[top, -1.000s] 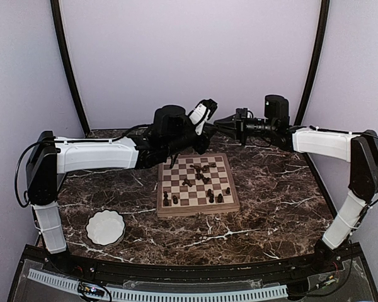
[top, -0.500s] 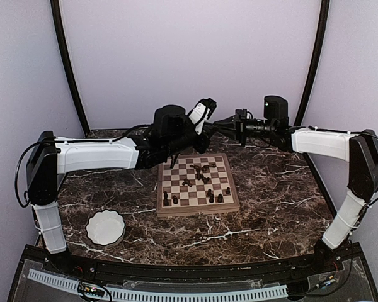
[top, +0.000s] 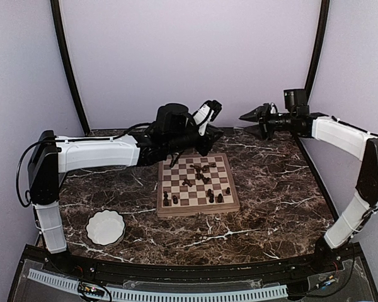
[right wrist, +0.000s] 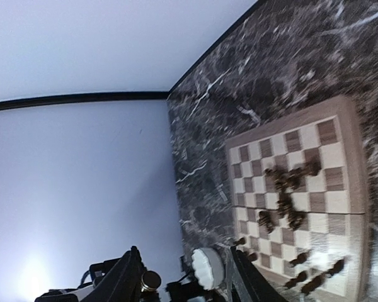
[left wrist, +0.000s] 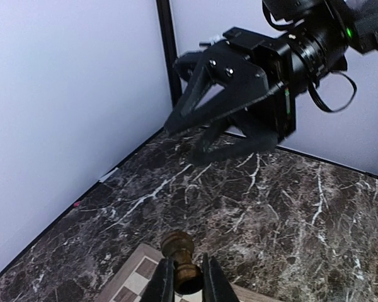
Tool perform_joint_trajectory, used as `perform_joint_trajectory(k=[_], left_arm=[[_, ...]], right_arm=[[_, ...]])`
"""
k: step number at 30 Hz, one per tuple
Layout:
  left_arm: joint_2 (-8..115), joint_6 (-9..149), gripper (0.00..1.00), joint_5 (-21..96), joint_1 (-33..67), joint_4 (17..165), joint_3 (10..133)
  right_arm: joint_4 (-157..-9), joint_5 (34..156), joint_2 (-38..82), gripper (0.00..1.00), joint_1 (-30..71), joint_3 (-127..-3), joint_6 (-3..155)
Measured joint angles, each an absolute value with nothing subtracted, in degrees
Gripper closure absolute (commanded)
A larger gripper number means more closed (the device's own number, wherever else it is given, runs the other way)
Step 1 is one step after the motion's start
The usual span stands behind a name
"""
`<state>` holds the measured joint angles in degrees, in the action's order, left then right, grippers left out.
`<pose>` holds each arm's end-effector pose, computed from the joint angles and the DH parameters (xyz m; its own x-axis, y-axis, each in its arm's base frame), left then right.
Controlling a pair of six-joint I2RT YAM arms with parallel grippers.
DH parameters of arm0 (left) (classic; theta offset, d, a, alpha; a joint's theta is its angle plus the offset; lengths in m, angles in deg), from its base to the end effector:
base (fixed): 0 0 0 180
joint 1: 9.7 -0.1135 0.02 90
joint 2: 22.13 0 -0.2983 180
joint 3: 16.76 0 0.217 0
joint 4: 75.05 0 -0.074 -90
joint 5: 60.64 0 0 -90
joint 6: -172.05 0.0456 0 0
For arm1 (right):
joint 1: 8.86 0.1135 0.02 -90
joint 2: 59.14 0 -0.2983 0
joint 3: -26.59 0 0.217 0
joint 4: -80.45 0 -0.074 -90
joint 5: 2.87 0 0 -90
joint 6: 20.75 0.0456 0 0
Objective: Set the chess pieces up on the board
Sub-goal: Pass from the right arm to the left, then place the rook at a8.
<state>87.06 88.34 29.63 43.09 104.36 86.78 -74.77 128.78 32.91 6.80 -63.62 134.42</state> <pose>0.2737 -0.3608 0.3609 0.0222 0.1519 -0.9881 0.8016 0.5879 0.1084 0.3232 0.1221 0.3562 -0.8834 0.4566 -0.1052 0.0666 0.3446 0.9364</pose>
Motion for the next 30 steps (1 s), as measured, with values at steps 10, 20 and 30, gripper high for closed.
perform_joint_trajectory(k=[10,20,30], left_arm=[[95.0,84.6,1.0,42.2,45.0,82.4,104.2],[104.3,81.8,1.0,44.4,50.1,60.4,117.3],[111.1,76.6,1.0,44.7,50.6,48.6,125.2]], right_arm=[[-52.1,112.4,19.4,0.52,4.2,-60.1,111.9],[-49.5,108.2,15.8,0.52,4.2,-52.3,106.8],[-50.2,108.1,12.9,0.52,4.2,-49.0,105.7]])
